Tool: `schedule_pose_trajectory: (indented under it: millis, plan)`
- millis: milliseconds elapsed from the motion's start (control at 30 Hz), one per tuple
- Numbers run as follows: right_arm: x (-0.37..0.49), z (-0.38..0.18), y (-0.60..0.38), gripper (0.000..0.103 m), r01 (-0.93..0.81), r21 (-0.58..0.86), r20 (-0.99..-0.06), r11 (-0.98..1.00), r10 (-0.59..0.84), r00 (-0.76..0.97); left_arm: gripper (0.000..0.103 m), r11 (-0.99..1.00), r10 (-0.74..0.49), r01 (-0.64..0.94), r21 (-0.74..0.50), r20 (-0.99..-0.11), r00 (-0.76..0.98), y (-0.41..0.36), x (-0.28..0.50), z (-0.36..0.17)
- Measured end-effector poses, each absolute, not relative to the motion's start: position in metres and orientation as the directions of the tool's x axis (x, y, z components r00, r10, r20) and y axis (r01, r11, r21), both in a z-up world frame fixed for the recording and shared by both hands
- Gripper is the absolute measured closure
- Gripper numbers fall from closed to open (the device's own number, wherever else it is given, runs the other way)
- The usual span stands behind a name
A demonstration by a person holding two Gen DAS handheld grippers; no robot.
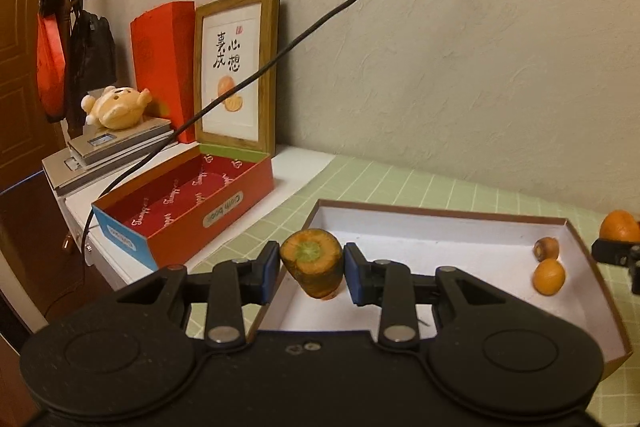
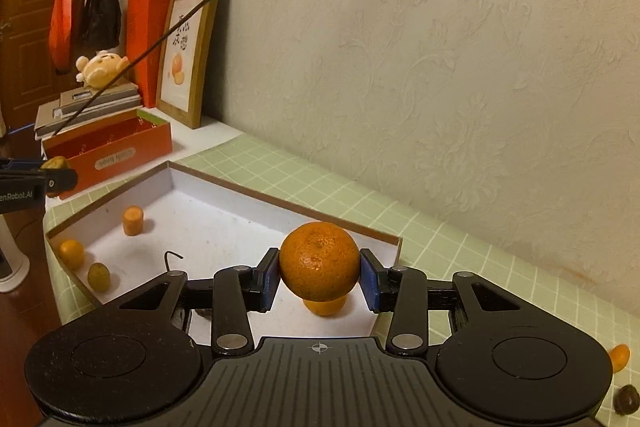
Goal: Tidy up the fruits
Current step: 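Open both tools to drop the carrot chunk and orange into the box, then move both open tools toward the kumquat and chestnut beside the thermos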
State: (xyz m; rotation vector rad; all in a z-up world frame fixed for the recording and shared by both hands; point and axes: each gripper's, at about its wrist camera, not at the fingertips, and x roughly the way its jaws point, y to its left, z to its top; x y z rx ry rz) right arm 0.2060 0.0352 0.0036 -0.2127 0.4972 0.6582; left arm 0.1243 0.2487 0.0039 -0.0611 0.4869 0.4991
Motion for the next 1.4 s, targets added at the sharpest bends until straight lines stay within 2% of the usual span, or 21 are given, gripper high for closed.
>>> schedule_pose_trajectory:
  millis: [233, 267, 333, 367, 400, 433, 467, 500, 533, 733, 1167, 1400]
  plan:
    - [0.214, -0.006, 0.04, 0.061, -0.626, -0.01, -0.524, 0.779, 0.529, 0.667, 0.077, 0.895, 0.391, -0.446, -0.001, -0.48, 0.785, 0.261, 0.131, -0.011]
    - [0.216, -0.007, 0.042, 0.061, -0.628, -0.008, -0.525, 0.778, 0.531, 0.665, 0.069, 0.903, 0.38, -0.43, -0.001, -0.469, 0.798, 0.26, 0.134, -0.013]
    - [0.22, -0.012, 0.046, 0.061, -0.636, -0.004, -0.536, 0.772, 0.535, 0.653, 0.025, 0.9, 0.4, -0.434, 0.022, -0.436, 0.806, 0.259, 0.137, -0.015]
    - [0.221, -0.015, 0.048, 0.06, -0.635, -0.012, -0.537, 0.772, 0.531, 0.656, 0.008, 0.876, 0.459, -0.479, 0.062, -0.411, 0.787, 0.257, 0.135, -0.015]
    - [0.22, -0.016, 0.05, 0.039, -0.629, -0.032, -0.527, 0.777, 0.522, 0.671, 0.006, 0.853, 0.508, -0.513, 0.099, -0.387, 0.77, 0.255, 0.133, -0.014]
    - [0.216, -0.015, 0.05, 0.003, -0.604, -0.058, -0.492, 0.795, 0.504, 0.71, 0.006, 0.849, 0.516, -0.518, 0.106, -0.385, 0.766, 0.257, 0.129, -0.012]
    - [0.212, -0.013, 0.049, 0.0, -0.585, -0.071, -0.449, 0.808, 0.497, 0.742, 0.006, 0.85, 0.509, -0.519, 0.086, -0.386, 0.769, 0.26, 0.125, -0.009]
    - [0.206, -0.01, 0.047, 0.0, -0.573, -0.088, -0.393, 0.815, 0.5, 0.772, 0.006, 0.847, 0.51, -0.528, 0.066, -0.383, 0.77, 0.263, 0.12, -0.007]
    - [0.204, -0.008, 0.048, 0.0, -0.576, -0.118, -0.385, 0.809, 0.497, 0.778, 0.006, 0.841, 0.518, -0.538, 0.058, -0.378, 0.768, 0.265, 0.117, -0.005]
    - [0.205, -0.011, 0.05, 0.0, -0.595, -0.112, -0.422, 0.796, 0.504, 0.753, 0.006, 0.846, 0.512, -0.529, 0.065, -0.373, 0.774, 0.266, 0.109, 0.001]
    - [0.202, -0.001, 0.041, 0.0, -0.587, -0.054, -0.422, 0.808, 0.515, 0.747, 0.006, 0.877, 0.473, -0.467, 0.112, -0.369, 0.8, 0.243, 0.111, 0.006]
    - [0.192, 0.009, 0.019, 0.0, -0.58, -0.057, -0.416, 0.812, 0.509, 0.754, 0.006, 0.893, 0.45, -0.43, 0.135, -0.32, 0.834, 0.208, 0.115, 0.021]
